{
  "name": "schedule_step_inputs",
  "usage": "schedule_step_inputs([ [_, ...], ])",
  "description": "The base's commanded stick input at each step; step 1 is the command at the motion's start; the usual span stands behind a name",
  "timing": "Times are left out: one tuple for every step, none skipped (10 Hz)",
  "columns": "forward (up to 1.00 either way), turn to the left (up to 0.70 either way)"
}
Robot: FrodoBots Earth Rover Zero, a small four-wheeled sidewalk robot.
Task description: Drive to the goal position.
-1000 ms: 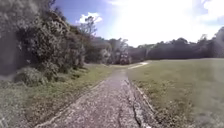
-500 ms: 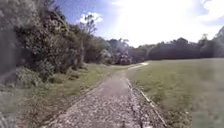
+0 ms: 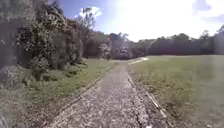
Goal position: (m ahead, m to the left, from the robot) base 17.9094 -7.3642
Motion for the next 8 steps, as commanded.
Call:
schedule_step_inputs([
  [0.00, 0.00],
  [0.12, 0.00],
  [0.42, 0.00],
  [0.70, 0.00],
  [0.70, 0.00],
  [0.70, 0.00],
  [0.70, 0.00],
  [0.70, 0.00],
])
